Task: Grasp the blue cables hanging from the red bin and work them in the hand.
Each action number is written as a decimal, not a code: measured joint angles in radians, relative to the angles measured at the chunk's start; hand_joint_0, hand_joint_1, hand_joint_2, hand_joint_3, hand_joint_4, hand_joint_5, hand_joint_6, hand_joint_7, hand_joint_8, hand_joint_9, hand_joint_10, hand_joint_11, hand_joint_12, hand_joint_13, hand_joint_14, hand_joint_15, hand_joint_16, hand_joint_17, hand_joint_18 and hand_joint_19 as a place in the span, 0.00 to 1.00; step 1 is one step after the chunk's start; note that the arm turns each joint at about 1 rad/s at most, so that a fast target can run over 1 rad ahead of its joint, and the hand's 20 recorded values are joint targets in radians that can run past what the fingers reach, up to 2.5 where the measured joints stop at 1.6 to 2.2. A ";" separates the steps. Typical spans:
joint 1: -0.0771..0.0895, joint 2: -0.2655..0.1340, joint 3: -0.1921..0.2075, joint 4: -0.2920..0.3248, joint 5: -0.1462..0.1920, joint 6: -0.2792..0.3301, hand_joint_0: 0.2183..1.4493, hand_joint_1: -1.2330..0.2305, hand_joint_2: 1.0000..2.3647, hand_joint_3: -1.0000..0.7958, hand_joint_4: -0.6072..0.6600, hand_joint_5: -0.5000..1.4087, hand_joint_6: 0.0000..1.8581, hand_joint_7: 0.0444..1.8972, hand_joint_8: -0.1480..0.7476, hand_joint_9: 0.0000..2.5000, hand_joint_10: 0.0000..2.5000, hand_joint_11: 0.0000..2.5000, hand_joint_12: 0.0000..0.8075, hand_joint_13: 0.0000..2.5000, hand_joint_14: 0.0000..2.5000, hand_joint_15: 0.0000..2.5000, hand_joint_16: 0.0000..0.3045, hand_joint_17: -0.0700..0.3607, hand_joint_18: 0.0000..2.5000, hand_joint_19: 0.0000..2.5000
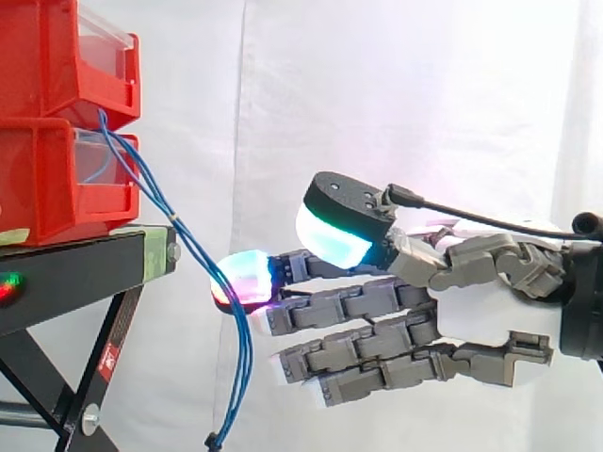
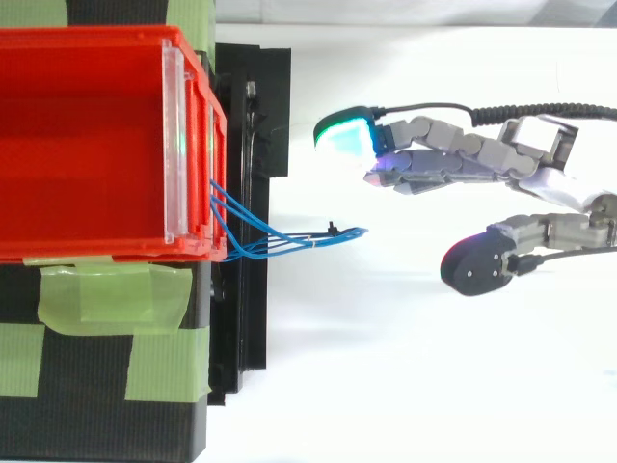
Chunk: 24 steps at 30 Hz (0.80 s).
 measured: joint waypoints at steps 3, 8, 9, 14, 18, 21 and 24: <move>0.012 -0.013 0.002 0.004 0.008 -0.008 0.49 0.48 0.00 0.07 0.63 0.12 0.00 0.32 0.46 0.12 0.00 0.02 0.37 0.10 0.00 0.05 0.13 0.37 0.09 0.07; 0.028 -0.079 0.020 0.020 0.010 0.030 0.49 0.48 0.00 0.07 0.64 0.12 0.00 0.32 0.46 0.13 0.00 0.02 0.36 0.10 0.00 0.05 0.12 0.36 0.08 0.07; 0.030 -0.093 0.026 0.024 0.009 0.042 0.49 0.48 0.00 0.07 0.64 0.12 0.00 0.32 0.46 0.13 0.00 0.03 0.36 0.10 0.00 0.04 0.12 0.36 0.08 0.07; 0.034 -0.142 0.061 0.035 0.008 0.086 0.50 0.48 0.00 0.07 0.64 0.12 0.00 0.32 0.47 0.13 0.00 0.03 0.36 0.10 0.00 0.04 0.12 0.36 0.08 0.06; 0.034 -0.149 0.072 0.036 0.008 0.081 0.50 0.48 0.00 0.07 0.64 0.12 0.00 0.32 0.47 0.13 0.00 0.03 0.35 0.10 0.00 0.04 0.12 0.35 0.08 0.05; 0.035 -0.150 0.074 0.039 0.008 0.071 0.50 0.48 0.00 0.07 0.64 0.12 0.00 0.32 0.47 0.13 0.00 0.03 0.35 0.10 0.00 0.04 0.12 0.35 0.08 0.04; 0.036 -0.151 0.075 0.040 0.007 0.060 0.50 0.48 0.00 0.07 0.64 0.12 0.00 0.32 0.47 0.13 0.00 0.03 0.35 0.10 0.00 0.04 0.12 0.35 0.07 0.04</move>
